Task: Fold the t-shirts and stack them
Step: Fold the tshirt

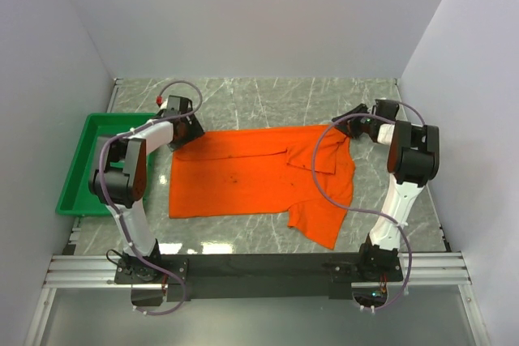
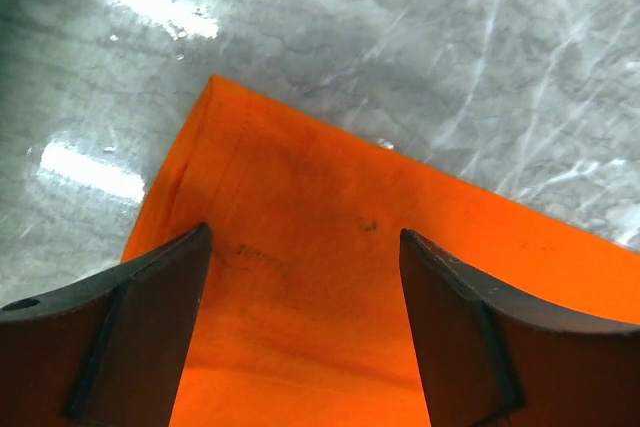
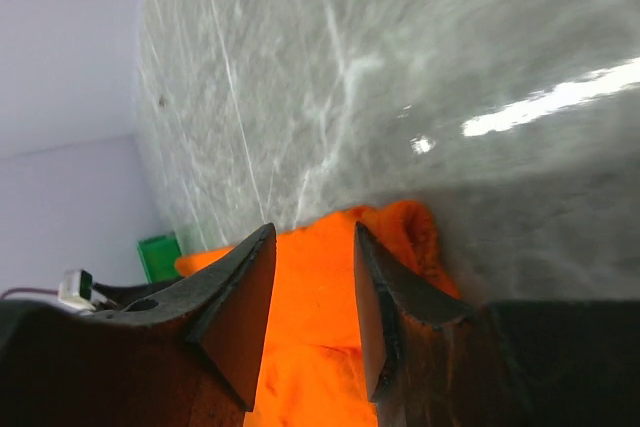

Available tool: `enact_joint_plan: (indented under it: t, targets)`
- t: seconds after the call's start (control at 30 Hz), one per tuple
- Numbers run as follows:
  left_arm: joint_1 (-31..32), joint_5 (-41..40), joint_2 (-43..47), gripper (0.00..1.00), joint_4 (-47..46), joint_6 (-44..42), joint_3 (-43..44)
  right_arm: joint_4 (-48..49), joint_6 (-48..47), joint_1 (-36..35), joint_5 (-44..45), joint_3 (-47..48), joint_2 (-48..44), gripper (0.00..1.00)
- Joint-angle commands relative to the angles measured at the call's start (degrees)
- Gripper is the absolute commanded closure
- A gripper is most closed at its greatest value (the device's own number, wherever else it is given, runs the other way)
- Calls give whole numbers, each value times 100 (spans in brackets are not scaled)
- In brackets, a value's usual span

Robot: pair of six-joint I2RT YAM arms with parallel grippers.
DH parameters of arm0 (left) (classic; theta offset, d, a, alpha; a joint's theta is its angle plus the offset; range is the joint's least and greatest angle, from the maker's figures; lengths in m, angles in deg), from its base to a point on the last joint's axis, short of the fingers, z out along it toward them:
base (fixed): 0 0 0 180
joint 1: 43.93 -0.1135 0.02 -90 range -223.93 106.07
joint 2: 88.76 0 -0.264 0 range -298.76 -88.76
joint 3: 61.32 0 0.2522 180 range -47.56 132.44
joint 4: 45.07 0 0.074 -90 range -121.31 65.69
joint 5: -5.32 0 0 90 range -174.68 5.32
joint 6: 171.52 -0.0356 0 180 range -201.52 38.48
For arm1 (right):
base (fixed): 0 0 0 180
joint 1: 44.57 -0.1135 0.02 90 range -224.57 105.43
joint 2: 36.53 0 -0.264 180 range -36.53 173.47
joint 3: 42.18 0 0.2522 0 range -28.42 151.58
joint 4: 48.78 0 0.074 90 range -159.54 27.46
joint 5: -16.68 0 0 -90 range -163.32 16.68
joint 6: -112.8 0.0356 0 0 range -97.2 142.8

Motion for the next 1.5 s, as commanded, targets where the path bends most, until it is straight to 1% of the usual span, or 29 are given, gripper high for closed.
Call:
enact_joint_plan:
  t: [0.0,0.03,0.2,0.33,0.4,0.43,0.5,0.53,0.6,0.63,0.67,0.7,0.73,0.87,0.9,0.93,1.0,1.03,1.07,1.13,1.17,1.27,1.4,1.47]
  targets:
    - [15,81,-260,18,53,61,144,-261,101,214,404,144,81,55]
    - [6,116,-347,18,79,61,188,-487,109,232,483,257,108,55]
    - [6,257,-655,18,167,44,592,-955,-4,276,624,767,345,55]
    - [-38,301,-866,17,299,0,935,-1604,-277,284,879,1478,468,55]
    - [-56,336,-788,14,413,-35,1085,-1781,-435,284,870,1681,381,55]
    - [-56,319,-596,13,440,-79,1094,-1877,-479,267,896,1725,267,55]
    - [-56,301,-288,10,484,-97,1033,-1966,-654,241,1072,1664,-198,55]
    - [-56,292,61,9,501,-123,980,-2132,-725,223,1177,1568,-374,54]
    - [-56,205,458,5,633,-115,813,-2308,-909,135,1493,1296,-945,52]
    - [-56,152,843,3,703,-115,752,-2518,-980,83,1608,1182,-1147,52]
    - [-56,99,1039,2,782,-115,586,-2659,-1119,21,1739,1068,-1540,51]
    - [-47,-14,1223,1,974,-106,497,-2774,-1217,-118,2062,945,-1745,50]
    - [-47,-33,1582,1,1106,-115,409,-3158,-1313,-189,2240,735,-1921,49]
    - [23,47,2419,0,1661,-202,-310,-3916,-1683,-620,3136,31,-2930,45]
    - [84,11,2594,1,1748,-194,-721,-4013,-1701,-690,3242,-310,-3081,44]
    - [111,-50,2944,1,1889,-150,-934,-4153,-1701,-752,3330,-505,-3239,44]
    - [111,-77,3298,1,2074,-27,-1521,-4120,-1613,-735,3156,-962,-3714,44]
    - [111,-120,3621,1,2179,208,-1682,-4120,-1570,-735,3199,-1347,-3863,44]
    - [111,-173,3781,2,2363,324,-1988,-4102,-1508,-744,3304,-1533,-4213,44]
    - [111,-235,4219,4,2461,648,-2306,-4102,-1420,-744,3392,-2043,-4549,43]
    - [111,-287,4327,5,2496,746,-2568,-4119,-1402,-744,3532,-2175,-4864,43]
    - [120,-384,4521,8,2427,1115,-2947,-4199,-1402,-744,3709,-2598,-5340,41]
    - [103,-551,4337,14,2181,1397,-3080,-4242,-1437,-744,3736,-2967,-5552,42]
    - [103,-482,4118,16,2058,1511,-3255,-4286,-1481,-744,3744,-3020,-5561,43]
